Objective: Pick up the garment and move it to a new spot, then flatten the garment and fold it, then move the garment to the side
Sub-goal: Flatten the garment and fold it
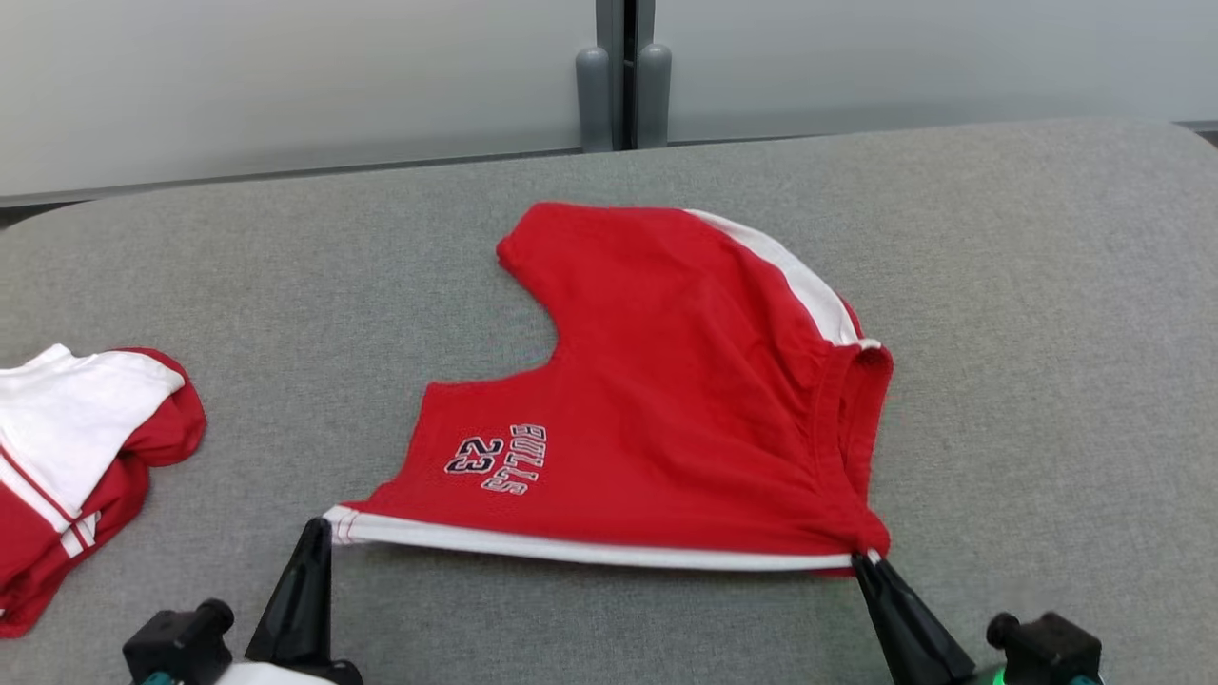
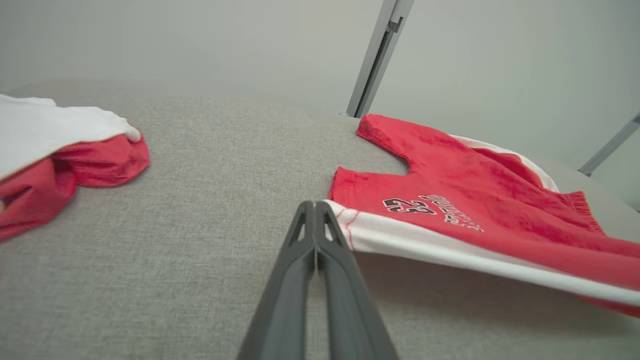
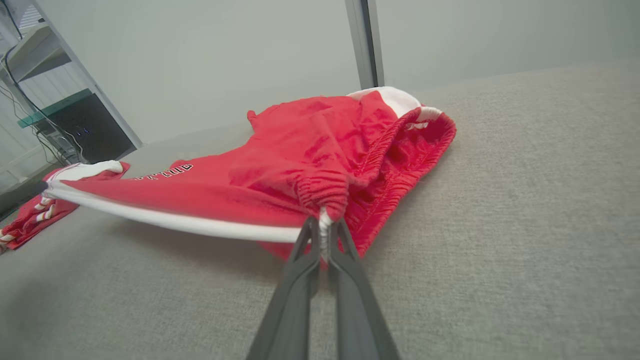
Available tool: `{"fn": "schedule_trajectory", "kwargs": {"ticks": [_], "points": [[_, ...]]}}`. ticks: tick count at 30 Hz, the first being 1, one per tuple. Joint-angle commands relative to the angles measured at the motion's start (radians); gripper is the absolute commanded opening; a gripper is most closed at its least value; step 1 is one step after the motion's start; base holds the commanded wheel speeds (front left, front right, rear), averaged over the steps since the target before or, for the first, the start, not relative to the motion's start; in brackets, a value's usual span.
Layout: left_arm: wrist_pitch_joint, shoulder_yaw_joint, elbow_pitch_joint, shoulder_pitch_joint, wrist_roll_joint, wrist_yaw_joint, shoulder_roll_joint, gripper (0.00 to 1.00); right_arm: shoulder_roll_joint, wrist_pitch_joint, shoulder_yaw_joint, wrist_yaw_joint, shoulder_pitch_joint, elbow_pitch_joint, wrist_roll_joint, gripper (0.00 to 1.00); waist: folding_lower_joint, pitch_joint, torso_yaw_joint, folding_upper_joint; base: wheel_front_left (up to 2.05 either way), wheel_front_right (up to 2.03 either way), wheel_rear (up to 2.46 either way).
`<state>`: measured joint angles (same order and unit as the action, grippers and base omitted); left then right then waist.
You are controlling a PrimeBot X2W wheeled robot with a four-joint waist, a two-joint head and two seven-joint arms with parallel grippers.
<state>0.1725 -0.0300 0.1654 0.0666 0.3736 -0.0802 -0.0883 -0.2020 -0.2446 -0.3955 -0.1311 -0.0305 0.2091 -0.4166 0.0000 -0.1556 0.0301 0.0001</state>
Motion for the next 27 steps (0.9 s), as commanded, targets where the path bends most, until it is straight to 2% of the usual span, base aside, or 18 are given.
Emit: {"fn": "schedule_trajectory", "kwargs": {"ticks": [1,7,10,13,19,27], "points": [[-0.032,0.01,-0.075,0.055,0.009,0.026,-0.007,0.0,-0.003,0.022,0.019,0.001,-0.055,-0.033,0.013,0.0,0.0,0.023,-0.005,-0.0001,0.0,0.0,0.0],[-0.12,0.012,-0.274,0.165,0.016,0.079,-0.005,0.0,0.016,0.071,0.065,0.001,-0.155,-0.116,0.028,0.0,0.0,0.047,0.004,-0.0001,0.0,0.0,0.0],[-0.148,0.003,-0.315,0.162,0.009,0.083,-0.013,0.0,0.028,0.089,0.073,0.001,-0.166,-0.139,0.03,0.0,0.0,0.053,0.011,-0.0001,0.0,0.0,0.0],[-0.168,-0.011,-0.322,0.114,0.004,0.069,-0.025,0.0,0.043,0.103,0.068,0.001,-0.142,-0.148,0.023,0.0,0.0,0.046,0.021,-0.0001,0.0,0.0,0.0],[-0.178,-0.036,-0.259,-0.044,0.001,0.031,-0.047,0.0,0.068,0.106,0.081,0.001,-0.06,-0.136,0.005,0.0,0.0,0.002,0.037,-0.0001,0.0,0.0,0.0],[-0.176,-0.074,0.003,-0.406,0.009,-0.018,-0.077,0.0,0.088,0.06,0.095,0.001,0.152,-0.036,-0.055,0.0,0.0,-0.126,0.099,-0.0001,0.0,0.0,0.0]]}}
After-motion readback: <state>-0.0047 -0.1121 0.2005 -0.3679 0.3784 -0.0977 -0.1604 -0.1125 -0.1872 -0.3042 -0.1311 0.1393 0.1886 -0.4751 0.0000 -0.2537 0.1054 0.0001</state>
